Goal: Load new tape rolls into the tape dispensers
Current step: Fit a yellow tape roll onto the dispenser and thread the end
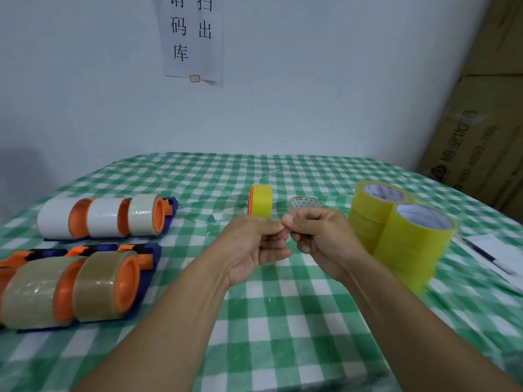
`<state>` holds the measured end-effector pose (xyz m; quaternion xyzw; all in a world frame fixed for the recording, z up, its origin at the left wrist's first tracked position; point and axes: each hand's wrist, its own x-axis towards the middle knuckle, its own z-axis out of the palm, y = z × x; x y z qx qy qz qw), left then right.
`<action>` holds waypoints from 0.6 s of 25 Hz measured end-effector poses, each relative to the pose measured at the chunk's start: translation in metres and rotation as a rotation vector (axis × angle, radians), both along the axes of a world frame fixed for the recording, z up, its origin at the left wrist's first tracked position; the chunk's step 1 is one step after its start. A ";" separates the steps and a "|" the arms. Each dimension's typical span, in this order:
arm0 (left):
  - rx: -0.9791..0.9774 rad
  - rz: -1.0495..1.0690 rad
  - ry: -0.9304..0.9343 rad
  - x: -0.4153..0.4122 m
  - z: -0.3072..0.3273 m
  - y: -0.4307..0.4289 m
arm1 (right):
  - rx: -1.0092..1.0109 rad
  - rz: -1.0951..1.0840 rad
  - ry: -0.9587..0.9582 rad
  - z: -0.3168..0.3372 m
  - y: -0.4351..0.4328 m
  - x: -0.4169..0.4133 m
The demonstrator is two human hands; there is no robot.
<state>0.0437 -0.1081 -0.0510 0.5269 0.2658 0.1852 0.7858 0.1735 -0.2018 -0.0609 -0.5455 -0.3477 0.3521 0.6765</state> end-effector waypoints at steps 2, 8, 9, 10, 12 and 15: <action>-0.041 -0.035 0.006 0.001 -0.003 -0.008 | -0.047 0.004 -0.054 -0.002 -0.009 0.001; -0.013 -0.013 0.109 0.010 -0.014 -0.030 | -0.232 -0.106 -0.239 -0.015 -0.027 0.001; 0.008 -0.001 0.128 0.011 -0.015 -0.033 | -0.255 -0.110 -0.250 -0.017 -0.032 0.003; 0.020 0.012 0.139 0.012 -0.016 -0.035 | -0.280 -0.104 -0.254 -0.017 -0.037 0.004; 0.033 0.024 0.155 0.014 -0.020 -0.038 | -0.342 -0.092 -0.278 -0.015 -0.050 0.008; 0.047 0.023 0.173 0.018 -0.023 -0.045 | -0.473 -0.138 -0.426 -0.010 -0.069 0.015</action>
